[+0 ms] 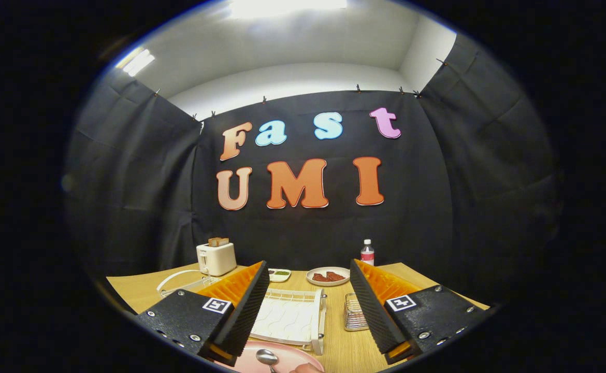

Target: Take the plate from the dish rack, then take the spoon from the basket and place it into the plate.

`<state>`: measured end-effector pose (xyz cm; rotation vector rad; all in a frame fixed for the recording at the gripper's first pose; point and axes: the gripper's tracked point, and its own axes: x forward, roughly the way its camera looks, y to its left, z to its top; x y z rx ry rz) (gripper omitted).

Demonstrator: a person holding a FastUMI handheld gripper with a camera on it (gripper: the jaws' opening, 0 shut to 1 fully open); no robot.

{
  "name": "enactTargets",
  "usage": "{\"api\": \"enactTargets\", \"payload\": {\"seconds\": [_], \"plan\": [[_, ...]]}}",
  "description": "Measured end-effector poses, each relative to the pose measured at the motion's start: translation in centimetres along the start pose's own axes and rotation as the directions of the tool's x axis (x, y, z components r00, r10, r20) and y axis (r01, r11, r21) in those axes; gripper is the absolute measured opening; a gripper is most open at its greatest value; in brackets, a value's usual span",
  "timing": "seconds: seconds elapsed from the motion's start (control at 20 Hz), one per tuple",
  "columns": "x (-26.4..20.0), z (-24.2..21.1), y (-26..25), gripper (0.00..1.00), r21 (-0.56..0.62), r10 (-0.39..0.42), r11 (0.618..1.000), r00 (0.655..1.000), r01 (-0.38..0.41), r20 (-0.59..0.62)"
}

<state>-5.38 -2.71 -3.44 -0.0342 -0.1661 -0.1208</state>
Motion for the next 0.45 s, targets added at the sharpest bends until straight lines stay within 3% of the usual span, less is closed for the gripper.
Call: {"api": "enactTargets", "payload": {"seconds": [0.45], "plan": [[0.3,-0.1,1.9,0.93,-0.015,0.035,0.999,0.999,-0.035,0.016]]}}
